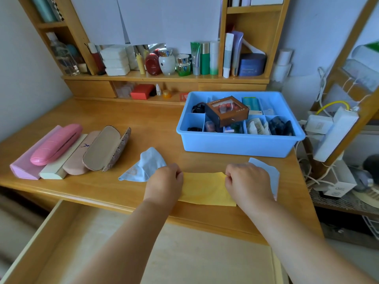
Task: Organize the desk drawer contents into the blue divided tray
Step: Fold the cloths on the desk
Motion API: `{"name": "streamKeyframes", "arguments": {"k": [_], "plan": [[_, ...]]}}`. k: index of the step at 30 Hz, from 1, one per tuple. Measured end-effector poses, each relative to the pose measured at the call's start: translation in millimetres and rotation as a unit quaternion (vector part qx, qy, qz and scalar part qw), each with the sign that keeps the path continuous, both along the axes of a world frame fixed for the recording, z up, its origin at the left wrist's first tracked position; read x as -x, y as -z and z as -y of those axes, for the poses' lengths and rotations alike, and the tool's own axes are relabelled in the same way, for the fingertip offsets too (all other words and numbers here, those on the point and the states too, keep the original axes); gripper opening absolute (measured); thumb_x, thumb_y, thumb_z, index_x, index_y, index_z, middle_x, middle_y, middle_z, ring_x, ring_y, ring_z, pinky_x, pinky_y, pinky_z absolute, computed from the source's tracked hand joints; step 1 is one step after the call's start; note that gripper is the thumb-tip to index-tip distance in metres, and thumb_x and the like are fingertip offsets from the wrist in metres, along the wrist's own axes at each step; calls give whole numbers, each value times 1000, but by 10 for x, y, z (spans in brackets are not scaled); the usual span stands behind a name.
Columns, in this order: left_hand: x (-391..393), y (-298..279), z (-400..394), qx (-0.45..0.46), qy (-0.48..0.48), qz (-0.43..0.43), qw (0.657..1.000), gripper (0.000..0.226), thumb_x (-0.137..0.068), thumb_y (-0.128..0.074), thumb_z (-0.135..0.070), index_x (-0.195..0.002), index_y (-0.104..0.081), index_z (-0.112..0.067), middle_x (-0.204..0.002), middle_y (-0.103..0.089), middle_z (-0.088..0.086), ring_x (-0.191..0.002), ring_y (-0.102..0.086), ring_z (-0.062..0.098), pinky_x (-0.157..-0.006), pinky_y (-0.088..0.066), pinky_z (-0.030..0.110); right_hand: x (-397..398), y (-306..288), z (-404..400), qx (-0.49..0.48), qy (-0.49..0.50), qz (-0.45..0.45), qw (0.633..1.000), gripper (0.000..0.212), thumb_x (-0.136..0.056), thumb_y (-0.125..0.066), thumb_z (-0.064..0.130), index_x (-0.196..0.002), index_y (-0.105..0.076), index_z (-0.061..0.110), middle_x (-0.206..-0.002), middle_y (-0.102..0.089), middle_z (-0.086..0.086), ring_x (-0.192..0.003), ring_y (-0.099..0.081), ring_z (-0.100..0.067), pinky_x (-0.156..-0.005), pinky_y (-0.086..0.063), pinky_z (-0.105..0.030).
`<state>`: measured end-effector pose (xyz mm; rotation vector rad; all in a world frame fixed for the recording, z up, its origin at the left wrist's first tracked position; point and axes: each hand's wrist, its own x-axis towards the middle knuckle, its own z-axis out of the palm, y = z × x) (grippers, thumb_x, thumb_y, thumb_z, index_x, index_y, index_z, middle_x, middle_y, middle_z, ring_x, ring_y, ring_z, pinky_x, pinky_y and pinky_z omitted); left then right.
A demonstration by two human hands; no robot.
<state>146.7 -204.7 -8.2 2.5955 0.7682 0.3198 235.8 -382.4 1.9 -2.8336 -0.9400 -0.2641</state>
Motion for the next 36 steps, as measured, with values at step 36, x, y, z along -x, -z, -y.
{"name": "streamKeyframes", "arguments": {"k": [36], "plan": [[564,-268,230,-49,191,140,970,10,-79,-59,-4,-76,-60,-13,-75,-60,-6,-70,-55,8,-66,-45,19,443,-117,268,-178,-130,-98,970,12,-88,-54,20,-77,-54,22,-68,-55,10,-61,-51,-7,-51,-38,-19]]}}
